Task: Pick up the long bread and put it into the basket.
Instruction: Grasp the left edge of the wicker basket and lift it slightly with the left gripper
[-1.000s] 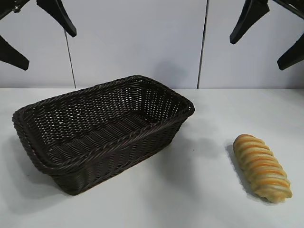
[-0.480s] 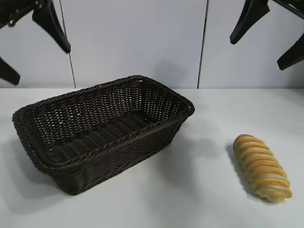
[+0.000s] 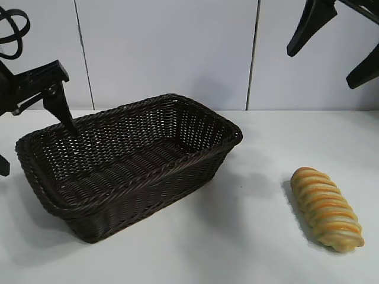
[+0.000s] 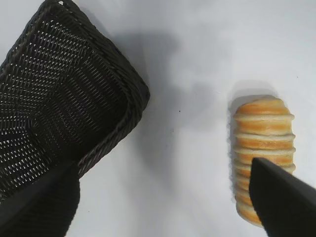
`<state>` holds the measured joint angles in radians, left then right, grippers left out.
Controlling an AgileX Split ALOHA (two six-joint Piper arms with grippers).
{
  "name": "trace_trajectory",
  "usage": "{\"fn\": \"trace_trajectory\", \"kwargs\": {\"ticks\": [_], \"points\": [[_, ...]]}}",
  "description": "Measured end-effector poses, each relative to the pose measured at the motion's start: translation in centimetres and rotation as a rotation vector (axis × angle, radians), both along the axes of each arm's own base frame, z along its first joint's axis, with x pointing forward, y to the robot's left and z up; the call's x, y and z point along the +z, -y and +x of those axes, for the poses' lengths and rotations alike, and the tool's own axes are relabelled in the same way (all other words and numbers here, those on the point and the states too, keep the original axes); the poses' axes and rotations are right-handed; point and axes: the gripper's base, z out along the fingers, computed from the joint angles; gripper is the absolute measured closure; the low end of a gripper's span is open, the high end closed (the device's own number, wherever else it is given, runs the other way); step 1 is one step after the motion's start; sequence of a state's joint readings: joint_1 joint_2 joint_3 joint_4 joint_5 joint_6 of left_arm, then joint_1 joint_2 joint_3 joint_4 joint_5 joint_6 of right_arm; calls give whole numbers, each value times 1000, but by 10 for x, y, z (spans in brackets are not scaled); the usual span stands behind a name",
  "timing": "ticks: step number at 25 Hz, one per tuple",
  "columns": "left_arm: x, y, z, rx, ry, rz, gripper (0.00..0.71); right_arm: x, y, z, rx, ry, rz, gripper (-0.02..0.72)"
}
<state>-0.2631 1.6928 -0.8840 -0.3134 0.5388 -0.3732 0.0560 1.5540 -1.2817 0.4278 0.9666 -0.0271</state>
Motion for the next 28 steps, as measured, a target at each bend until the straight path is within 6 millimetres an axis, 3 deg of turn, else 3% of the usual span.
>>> {"fn": "trace_trajectory", "kwargs": {"ticks": [7,10,14,17,20,28], "points": [[-16,1,6,11,-12,3,30,0,0,0,0,-1,0,41],[-21,2,6,12,-28,-6,93,0,0,0,0,-1,1,41],[-27,3,6,17,-46,-8,252,0,0,0,1,-2,1,41],[-27,3,7,20,-43,-11,453,0,0,0,2,-2,0,41],[-26,4,8,44,-38,-27,592,0,0,0,2,-3,0,41],[-8,9,20,-36,-30,-23,610,0,0,0,8,-2,-1,41]]}}
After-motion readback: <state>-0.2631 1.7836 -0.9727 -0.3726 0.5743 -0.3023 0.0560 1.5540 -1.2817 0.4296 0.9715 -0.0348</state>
